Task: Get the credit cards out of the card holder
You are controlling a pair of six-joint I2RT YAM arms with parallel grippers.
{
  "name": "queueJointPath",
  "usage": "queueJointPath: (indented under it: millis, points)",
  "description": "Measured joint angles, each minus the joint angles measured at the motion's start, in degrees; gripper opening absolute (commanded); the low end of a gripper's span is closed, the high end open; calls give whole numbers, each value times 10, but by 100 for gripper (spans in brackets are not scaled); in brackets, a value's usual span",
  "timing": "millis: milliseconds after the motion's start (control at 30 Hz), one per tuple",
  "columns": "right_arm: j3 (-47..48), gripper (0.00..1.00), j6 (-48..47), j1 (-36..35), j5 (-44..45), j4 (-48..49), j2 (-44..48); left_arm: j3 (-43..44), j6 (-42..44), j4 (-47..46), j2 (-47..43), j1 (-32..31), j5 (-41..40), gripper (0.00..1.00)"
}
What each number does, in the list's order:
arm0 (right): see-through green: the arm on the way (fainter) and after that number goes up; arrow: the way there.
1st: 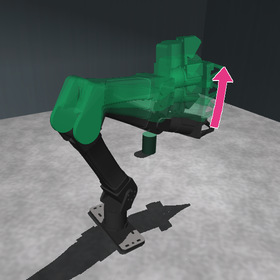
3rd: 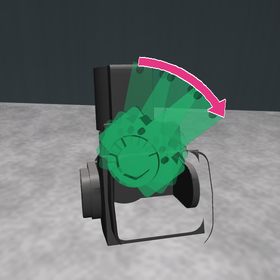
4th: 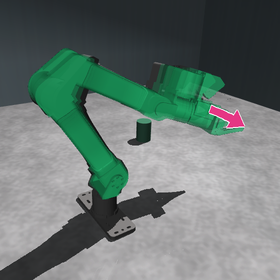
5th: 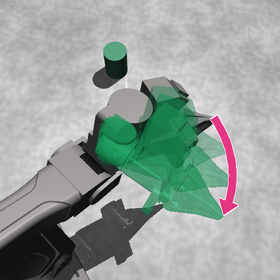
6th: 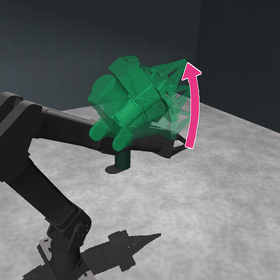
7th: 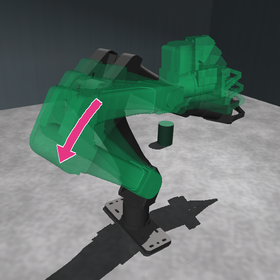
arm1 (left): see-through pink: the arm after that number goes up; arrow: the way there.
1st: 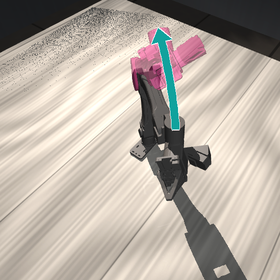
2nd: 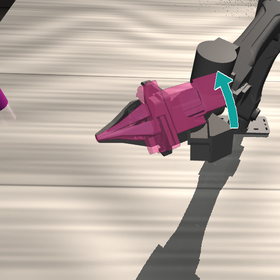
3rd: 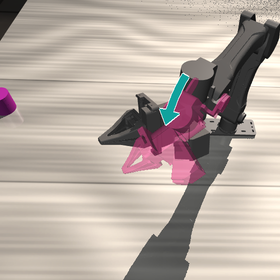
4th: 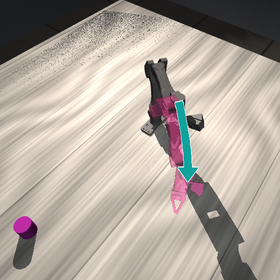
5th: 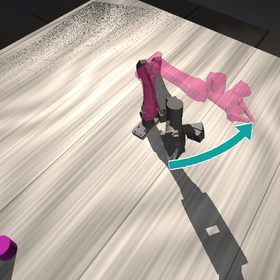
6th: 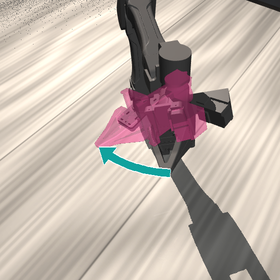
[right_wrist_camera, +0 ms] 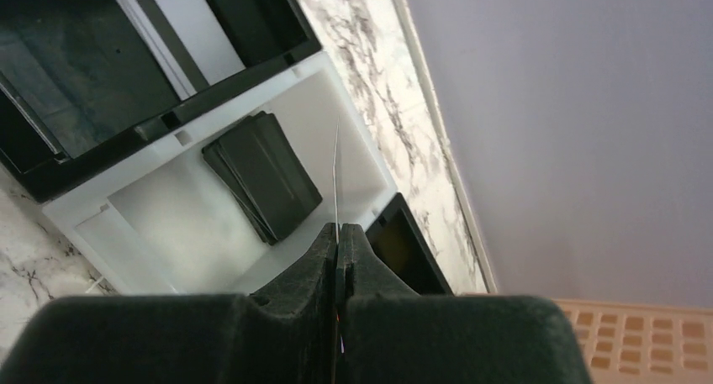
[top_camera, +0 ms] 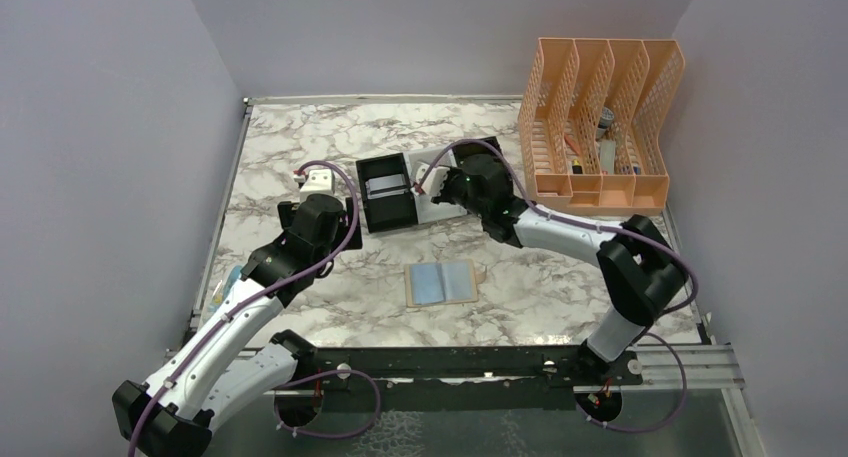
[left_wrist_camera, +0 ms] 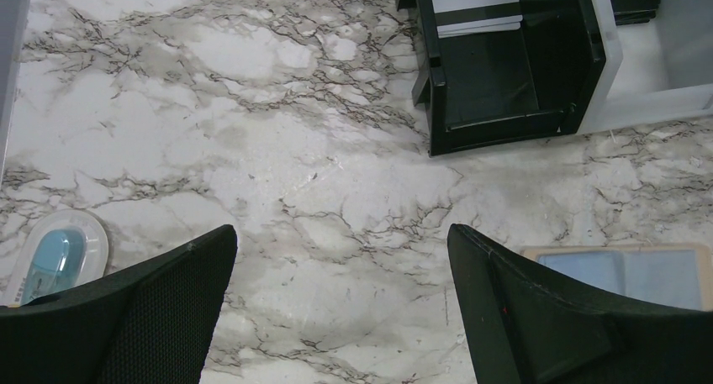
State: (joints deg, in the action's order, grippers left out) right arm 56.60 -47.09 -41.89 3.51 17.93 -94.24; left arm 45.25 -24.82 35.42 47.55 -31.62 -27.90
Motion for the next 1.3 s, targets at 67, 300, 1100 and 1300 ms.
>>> queueJointPath:
  millis: [67,300,1100,1300]
  points:
    - [22,1,-8,0,-10,-15,-27,0,0,0,0,0,0,99]
    - [73,1,-30,0,-18,-47,-101,0,2,0,0,0,0,99]
    - [165,15,-119,9,-15,-41,-241,0,4,0,0,0,0,99]
    - [163,24,-133,12,-15,-29,-261,0,4,0,3,0,0,99]
